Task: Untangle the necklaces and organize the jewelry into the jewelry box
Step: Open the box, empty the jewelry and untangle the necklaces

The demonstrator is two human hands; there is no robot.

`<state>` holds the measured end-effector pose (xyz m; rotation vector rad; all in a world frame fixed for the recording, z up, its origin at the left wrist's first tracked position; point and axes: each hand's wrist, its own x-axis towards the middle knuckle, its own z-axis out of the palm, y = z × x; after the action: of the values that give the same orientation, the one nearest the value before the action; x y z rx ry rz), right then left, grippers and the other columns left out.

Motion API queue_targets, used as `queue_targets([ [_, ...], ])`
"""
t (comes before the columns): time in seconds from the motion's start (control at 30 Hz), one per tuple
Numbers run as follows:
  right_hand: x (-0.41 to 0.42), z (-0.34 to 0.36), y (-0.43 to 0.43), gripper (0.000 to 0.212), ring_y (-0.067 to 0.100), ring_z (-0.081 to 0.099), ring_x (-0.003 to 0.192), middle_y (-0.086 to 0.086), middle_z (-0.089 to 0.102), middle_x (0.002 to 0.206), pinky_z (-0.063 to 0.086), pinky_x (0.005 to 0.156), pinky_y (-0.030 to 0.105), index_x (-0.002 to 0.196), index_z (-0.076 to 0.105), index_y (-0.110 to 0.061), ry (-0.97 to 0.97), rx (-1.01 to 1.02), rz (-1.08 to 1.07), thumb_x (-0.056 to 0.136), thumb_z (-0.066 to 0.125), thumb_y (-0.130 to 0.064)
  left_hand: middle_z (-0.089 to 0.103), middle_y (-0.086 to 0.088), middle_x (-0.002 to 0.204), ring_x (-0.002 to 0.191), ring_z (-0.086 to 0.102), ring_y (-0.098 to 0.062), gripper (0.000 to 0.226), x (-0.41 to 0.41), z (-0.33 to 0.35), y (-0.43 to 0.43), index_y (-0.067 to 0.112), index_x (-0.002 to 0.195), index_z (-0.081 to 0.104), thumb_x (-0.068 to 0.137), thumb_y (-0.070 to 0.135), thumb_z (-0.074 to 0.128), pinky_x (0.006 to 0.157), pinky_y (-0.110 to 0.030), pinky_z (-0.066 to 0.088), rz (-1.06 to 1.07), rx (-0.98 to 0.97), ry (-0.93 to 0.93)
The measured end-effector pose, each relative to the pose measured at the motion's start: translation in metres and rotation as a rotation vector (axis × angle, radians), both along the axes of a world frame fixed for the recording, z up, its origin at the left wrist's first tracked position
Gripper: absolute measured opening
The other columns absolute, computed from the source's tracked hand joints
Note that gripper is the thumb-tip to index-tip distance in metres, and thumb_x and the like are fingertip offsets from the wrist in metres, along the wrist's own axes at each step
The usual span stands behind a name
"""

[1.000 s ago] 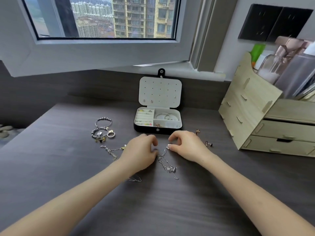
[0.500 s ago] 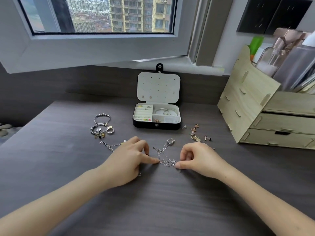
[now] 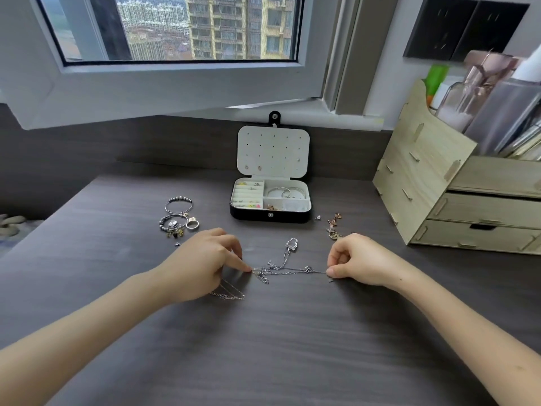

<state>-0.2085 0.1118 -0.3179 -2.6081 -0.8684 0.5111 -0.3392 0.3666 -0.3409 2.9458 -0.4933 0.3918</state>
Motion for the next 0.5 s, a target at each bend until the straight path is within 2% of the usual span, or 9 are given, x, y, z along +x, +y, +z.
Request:
queue_targets([
  [0.07, 0.001, 0.002, 0.001, 0.017, -0.001, 0.048, 0.054, -0.012, 0.056, 0.060, 0.033, 0.050, 0.013, 0.067, 0.061, -0.025, 0.000, -0.033, 0.016, 0.080, 0.072, -0.022, 0.066, 0.011, 0.080, 0.065, 0.061, -0.017, 0.060, 0.002, 0.001, 0.000, 0.036, 0.083, 0.076, 0.047, -0.003, 0.048, 0.061, -0.016, 0.039, 0.004, 0.014, -0.025],
  [0.2, 0.007, 0.014, 0.012, 0.017, -0.003, 0.049, 0.057, -0.014, 0.057, 0.062, 0.035, 0.053, 0.010, 0.068, 0.061, -0.027, -0.030, 0.078, 0.009, 0.082, 0.069, -0.021, 0.067, 0.006, 0.081, 0.067, 0.062, -0.023, 0.054, 0.016, 0.007, 0.002, 0.031, 0.080, 0.075, 0.051, -0.004, 0.046, 0.053, -0.033, 0.052, 0.048, -0.025, -0.066],
  [0.3, 0.018, 0.026, 0.027, 0.012, -0.002, 0.049, 0.056, -0.013, 0.058, 0.061, 0.037, 0.055, 0.017, 0.073, 0.066, -0.023, -0.115, 0.245, -0.064, 0.084, 0.064, -0.020, 0.068, 0.002, 0.085, 0.073, 0.061, -0.027, 0.050, 0.035, 0.018, 0.000, 0.022, 0.084, 0.076, 0.060, -0.006, 0.042, 0.064, -0.034, 0.052, 0.110, -0.130, -0.114],
  [0.37, 0.032, 0.029, 0.041, 0.012, 0.000, 0.051, 0.058, -0.013, 0.060, 0.063, 0.038, 0.058, 0.022, 0.079, 0.071, -0.019, -0.172, 0.297, -0.100, 0.086, 0.061, -0.019, 0.067, 0.000, 0.097, 0.089, 0.057, -0.027, 0.050, 0.051, 0.024, -0.003, 0.018, 0.096, 0.074, 0.069, -0.006, 0.040, 0.077, -0.028, 0.045, 0.170, -0.179, -0.129],
  [0.43, 0.048, 0.027, 0.056, 0.014, 0.006, 0.058, 0.070, -0.009, 0.065, 0.072, 0.040, 0.064, 0.023, 0.085, 0.073, -0.018, -0.214, 0.298, -0.134, 0.088, 0.060, -0.020, 0.064, 0.000, 0.110, 0.105, 0.052, -0.023, 0.050, 0.068, 0.026, -0.005, 0.016, 0.107, 0.070, 0.074, -0.009, 0.043, 0.085, -0.024, 0.038, 0.234, -0.202, -0.055],
  [0.5, 0.065, 0.023, 0.071, 0.015, 0.014, 0.062, 0.086, -0.005, 0.070, 0.087, 0.040, 0.070, 0.024, 0.089, 0.074, -0.019, -0.265, 0.247, -0.167, 0.090, 0.059, -0.022, 0.063, -0.001, 0.112, 0.109, 0.051, -0.024, 0.049, 0.084, 0.026, -0.008, 0.014, 0.108, 0.069, 0.073, -0.010, 0.044, 0.091, -0.027, 0.039, 0.267, -0.229, -0.006],
])
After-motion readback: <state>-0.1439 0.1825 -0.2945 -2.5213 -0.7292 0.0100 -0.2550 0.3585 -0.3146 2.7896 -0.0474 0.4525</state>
